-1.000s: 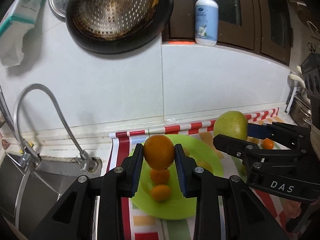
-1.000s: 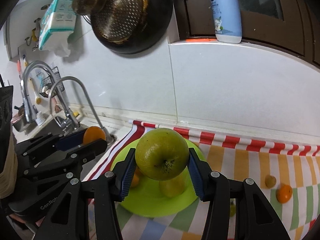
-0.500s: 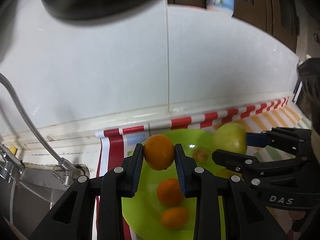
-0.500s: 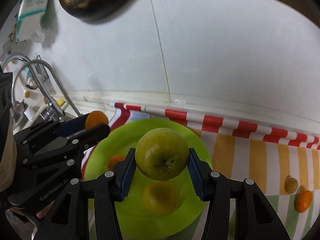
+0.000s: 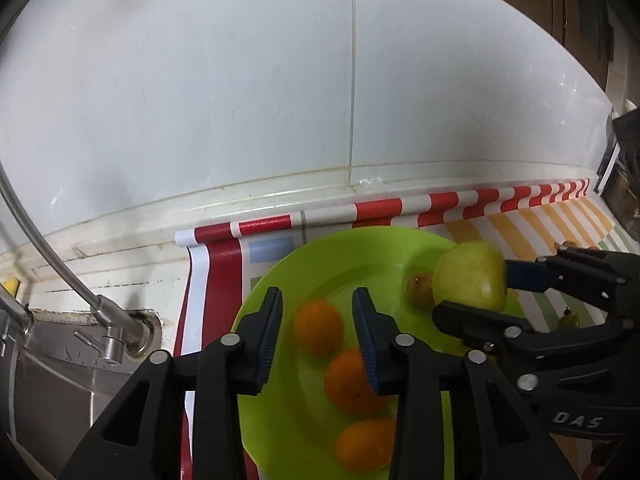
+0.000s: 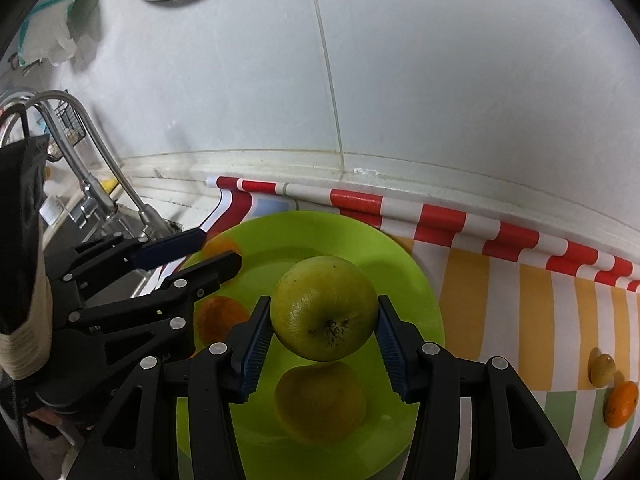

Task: Organize fruits
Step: 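Carry both fruits over the green plate and open both tools to release them, then withdraw both open tools up and away from the green plate, then move the left tool to a small green fruit while the right tool reaches a yellow-green fruit, then close the right tool on the yellow-green fruit while the left tool grips the green fruit, then carry both small fruits over the green plate and open both tools, then withdraw both open tools from the plate back over the cloth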

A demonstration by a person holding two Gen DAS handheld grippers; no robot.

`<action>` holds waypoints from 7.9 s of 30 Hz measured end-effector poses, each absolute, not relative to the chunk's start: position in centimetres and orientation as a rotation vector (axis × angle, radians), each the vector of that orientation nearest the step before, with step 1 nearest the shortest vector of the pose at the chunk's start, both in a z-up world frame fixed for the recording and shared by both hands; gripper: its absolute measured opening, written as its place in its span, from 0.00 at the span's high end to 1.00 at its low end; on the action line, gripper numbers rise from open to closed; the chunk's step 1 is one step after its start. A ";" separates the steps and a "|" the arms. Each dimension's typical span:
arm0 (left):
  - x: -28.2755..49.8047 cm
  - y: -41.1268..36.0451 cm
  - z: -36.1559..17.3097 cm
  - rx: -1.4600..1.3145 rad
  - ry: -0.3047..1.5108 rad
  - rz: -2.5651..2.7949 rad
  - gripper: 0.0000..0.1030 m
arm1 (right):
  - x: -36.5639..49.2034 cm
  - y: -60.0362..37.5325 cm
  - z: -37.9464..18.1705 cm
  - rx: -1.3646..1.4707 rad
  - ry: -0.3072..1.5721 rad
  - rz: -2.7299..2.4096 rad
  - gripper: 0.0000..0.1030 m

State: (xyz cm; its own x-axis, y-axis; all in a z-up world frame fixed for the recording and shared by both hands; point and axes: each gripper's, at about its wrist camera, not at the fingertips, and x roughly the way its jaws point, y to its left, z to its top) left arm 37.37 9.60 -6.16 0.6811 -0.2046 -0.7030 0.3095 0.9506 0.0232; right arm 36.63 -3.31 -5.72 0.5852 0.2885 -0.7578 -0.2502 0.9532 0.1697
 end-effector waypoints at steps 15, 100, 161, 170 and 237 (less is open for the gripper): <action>32.5 11.1 -1.8 0.107 0.688 -0.220 0.52 | 33.0 -4.6 -1.8 0.066 0.766 0.270 0.48; 26.5 -8.5 -8.5 0.282 0.737 -0.657 0.54 | 20.1 -18.7 -9.0 0.153 0.873 0.014 0.63; 19.7 2.2 0.2 0.129 0.619 -0.386 0.72 | 18.3 -12.1 -0.1 0.084 0.672 0.216 0.71; 21.5 4.1 -0.3 0.108 0.633 -0.311 0.72 | 21.3 -10.3 -0.1 0.042 0.680 0.299 0.71; 18.3 0.8 2.0 0.133 0.545 -0.374 0.60 | 17.3 -15.2 2.3 0.058 0.566 0.108 0.66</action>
